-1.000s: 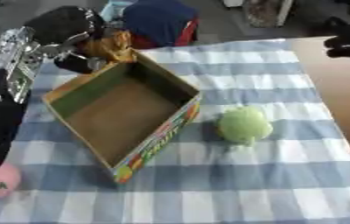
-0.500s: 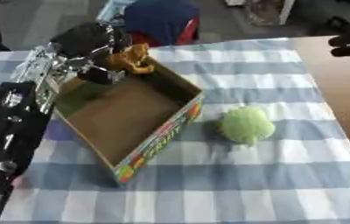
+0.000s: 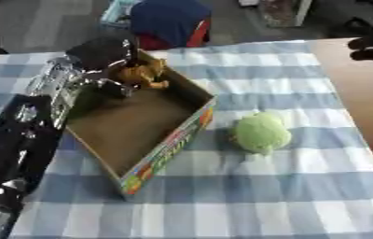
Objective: Pick up objects on the table and place them in the box.
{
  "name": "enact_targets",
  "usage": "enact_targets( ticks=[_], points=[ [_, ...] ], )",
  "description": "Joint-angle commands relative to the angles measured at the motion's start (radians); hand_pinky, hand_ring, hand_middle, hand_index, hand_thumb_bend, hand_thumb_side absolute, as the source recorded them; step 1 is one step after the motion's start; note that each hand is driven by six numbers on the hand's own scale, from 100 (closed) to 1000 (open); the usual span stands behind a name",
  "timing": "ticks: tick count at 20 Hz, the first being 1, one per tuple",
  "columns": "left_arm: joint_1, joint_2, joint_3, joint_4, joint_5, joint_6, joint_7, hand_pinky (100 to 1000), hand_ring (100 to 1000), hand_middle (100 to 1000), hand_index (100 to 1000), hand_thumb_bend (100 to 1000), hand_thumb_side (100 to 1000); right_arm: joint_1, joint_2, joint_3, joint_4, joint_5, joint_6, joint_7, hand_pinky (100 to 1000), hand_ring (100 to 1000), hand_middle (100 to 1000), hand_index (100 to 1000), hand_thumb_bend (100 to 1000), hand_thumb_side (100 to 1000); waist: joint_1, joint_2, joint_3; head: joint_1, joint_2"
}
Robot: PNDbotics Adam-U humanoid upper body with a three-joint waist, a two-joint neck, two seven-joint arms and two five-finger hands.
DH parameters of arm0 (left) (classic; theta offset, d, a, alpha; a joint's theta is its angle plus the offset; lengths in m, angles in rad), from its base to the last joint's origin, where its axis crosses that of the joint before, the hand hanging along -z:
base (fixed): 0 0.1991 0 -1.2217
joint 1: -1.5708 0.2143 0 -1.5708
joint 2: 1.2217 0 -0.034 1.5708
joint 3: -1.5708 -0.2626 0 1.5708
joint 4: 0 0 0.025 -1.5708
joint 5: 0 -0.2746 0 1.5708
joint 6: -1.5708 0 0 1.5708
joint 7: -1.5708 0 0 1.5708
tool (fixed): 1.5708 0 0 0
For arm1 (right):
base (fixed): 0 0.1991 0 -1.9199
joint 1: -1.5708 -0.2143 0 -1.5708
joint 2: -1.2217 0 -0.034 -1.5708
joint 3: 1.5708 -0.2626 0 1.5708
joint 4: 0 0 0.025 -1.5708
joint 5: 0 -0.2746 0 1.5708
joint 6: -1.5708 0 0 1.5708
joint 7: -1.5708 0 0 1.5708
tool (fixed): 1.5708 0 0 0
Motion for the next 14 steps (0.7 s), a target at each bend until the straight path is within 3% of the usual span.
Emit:
enact_targets(
  ticks=[1, 6, 12, 14],
  points=[
    [-0.014, 0.011, -0.003, -0.004, -0.007, -0.024, -0.091, 269, 493, 372, 557, 100, 294, -0.012, -0.011, -0.007, -0.022, -0.002, 0.001, -0.003, 740, 737, 577, 896, 100, 1000, -0.003, -0.019, 0.001, -0.003, 0.007],
    [-0.008, 0.008, -0.008, -0.019, -0.005, -0.04, -0.228, 292, 515, 440, 632, 100, 433, -0.011, -0.011, -0.008, -0.022, -0.001, 0.002, -0.004, 740, 737, 577, 896, 100, 1000, -0.003, -0.021, 0.006, -0.004, 0.007],
    [0.004, 0.007, -0.026, -0.082, -0.031, -0.037, -0.277, 307, 523, 465, 647, 100, 483, -0.007, -0.012, -0.01, -0.022, 0.001, 0.003, -0.005, 739, 737, 577, 895, 100, 1000, -0.003, -0.022, 0.01, -0.006, 0.006],
    [0.012, 0.006, -0.038, -0.095, -0.047, -0.047, -0.276, 328, 563, 500, 675, 186, 544, -0.007, -0.012, -0.011, -0.022, 0.001, 0.003, -0.006, 739, 737, 576, 895, 100, 1000, -0.003, -0.023, 0.011, -0.007, 0.005]
  ],
)
